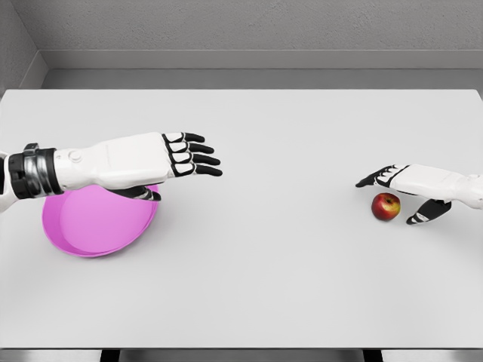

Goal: Put the apple on the plate with both arms

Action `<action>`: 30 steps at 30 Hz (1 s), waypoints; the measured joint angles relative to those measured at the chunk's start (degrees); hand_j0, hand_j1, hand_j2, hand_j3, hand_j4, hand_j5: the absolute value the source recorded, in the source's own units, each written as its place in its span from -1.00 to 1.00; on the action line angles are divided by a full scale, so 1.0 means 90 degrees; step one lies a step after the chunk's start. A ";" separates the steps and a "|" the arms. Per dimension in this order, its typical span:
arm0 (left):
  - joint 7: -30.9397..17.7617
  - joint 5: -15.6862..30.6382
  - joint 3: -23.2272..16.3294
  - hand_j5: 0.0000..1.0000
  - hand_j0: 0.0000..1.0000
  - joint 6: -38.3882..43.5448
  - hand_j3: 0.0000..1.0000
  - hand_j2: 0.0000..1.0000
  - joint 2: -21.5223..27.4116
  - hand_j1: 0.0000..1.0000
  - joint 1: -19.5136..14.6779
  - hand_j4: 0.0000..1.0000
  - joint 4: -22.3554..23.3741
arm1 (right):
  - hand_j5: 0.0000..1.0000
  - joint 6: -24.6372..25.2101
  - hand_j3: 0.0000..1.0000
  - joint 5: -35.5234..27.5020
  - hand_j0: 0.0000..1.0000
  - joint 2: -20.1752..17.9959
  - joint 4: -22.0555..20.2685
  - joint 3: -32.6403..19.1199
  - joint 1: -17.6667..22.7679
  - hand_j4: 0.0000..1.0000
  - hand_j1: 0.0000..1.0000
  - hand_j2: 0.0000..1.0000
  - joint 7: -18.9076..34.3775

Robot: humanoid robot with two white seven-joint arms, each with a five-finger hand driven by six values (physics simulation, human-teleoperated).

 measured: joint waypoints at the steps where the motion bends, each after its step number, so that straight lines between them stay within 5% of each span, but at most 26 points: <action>1: 0.0000 0.0000 -0.0001 1.00 1.00 0.0000 1.00 1.00 0.0000 1.00 0.0000 1.00 0.0000 | 0.77 0.0000 0.77 0.0000 0.77 -0.0002 0.0000 0.0000 0.0000 0.77 0.77 0.77 0.0000; 15: 0.0000 -0.0001 -0.0005 1.00 1.00 0.0000 1.00 1.00 -0.0002 1.00 0.0000 1.00 -0.0001 | 0.70 0.0000 0.70 -0.0018 0.70 0.0010 0.0029 0.0024 0.0049 0.70 0.70 0.70 0.0000; 30: 0.0000 -0.0001 -0.0005 1.00 1.00 0.0000 1.00 1.00 -0.0001 1.00 0.0010 1.00 -0.0001 | 0.41 0.0000 0.41 -0.0020 0.41 0.0036 0.0039 0.0030 0.0000 0.41 0.41 0.41 0.0000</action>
